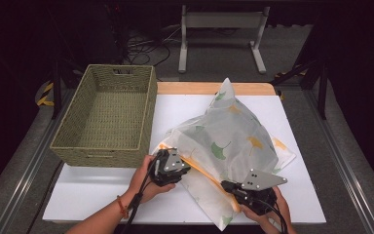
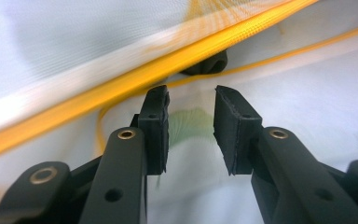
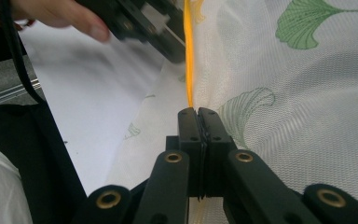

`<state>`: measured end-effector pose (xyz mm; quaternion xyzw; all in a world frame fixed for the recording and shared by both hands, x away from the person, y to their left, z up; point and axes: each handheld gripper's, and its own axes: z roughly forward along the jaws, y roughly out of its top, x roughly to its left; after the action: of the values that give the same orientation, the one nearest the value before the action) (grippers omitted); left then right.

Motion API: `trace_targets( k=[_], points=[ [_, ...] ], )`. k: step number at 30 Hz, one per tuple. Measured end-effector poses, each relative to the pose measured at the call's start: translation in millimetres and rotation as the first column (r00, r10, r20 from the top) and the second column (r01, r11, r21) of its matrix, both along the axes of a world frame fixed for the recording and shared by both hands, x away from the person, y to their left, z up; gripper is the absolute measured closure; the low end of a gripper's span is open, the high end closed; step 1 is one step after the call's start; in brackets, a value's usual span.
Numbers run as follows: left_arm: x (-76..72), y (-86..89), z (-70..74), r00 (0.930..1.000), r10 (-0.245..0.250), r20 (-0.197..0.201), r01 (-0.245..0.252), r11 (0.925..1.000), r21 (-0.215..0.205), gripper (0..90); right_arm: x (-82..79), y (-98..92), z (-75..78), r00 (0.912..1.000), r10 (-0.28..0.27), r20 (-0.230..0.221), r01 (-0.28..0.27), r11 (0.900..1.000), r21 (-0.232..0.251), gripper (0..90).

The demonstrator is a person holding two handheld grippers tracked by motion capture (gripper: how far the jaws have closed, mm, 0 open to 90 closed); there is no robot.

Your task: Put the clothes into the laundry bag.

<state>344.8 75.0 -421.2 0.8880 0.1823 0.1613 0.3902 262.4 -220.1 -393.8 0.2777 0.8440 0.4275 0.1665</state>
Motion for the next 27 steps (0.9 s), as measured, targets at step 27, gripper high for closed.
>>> trace_targets(
  k=[27],
  points=[
    [-15.7, 65.4, -2.7, 0.9880, 0.152, -0.027, -0.154, 0.9863, -0.060, 34.2, -0.5, -9.0, 0.5, 0.9996, -0.010, -0.025, 0.009, 0.999, -0.032, 89.5]
  ],
)
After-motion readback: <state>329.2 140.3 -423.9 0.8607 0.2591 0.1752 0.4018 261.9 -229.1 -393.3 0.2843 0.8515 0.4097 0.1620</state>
